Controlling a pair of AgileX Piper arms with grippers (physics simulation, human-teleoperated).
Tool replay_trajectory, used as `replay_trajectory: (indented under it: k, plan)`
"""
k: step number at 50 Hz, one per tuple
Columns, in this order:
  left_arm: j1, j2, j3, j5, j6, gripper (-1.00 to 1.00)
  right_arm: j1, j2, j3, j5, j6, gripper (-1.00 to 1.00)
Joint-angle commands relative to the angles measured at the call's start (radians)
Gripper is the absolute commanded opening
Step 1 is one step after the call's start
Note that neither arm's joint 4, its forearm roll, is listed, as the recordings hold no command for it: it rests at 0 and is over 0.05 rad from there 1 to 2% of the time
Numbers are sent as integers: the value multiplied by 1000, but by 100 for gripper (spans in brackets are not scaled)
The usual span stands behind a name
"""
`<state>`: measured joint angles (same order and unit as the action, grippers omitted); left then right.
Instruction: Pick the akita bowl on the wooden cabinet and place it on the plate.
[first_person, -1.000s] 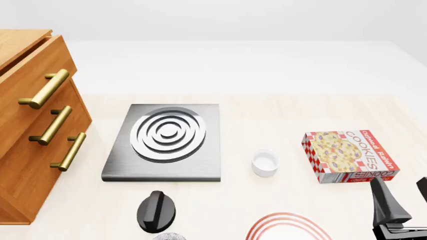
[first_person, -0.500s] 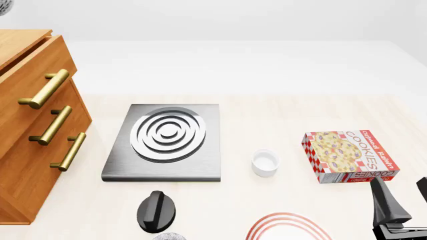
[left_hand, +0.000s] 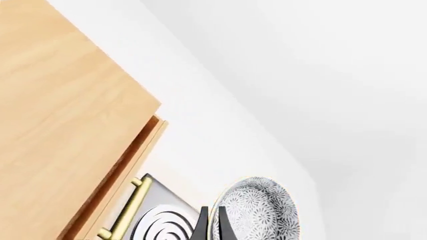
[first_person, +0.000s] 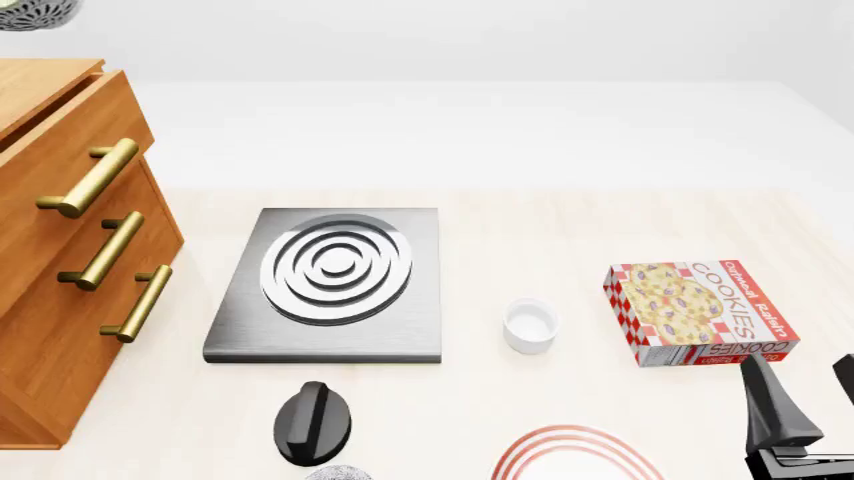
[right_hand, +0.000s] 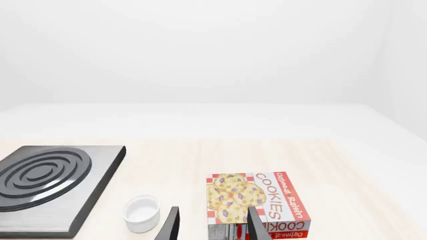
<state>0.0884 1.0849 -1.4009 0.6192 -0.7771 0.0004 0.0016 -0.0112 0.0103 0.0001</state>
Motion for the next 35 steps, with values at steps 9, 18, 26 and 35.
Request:
replay_trajectory:
  k: [9,18,26,35]
  plan:
    - [-95,24,-27,-7,25,-100,0,0,0,0,0,100]
    - [-138,42,-39,-11,34,-100,0,0,0,0,0,100]
    - [-180,49,-29,-18,44,-100,0,0,0,0,0,100]
    - [-237,54,-28,-15,58,-100,0,0,0,0,0,100]
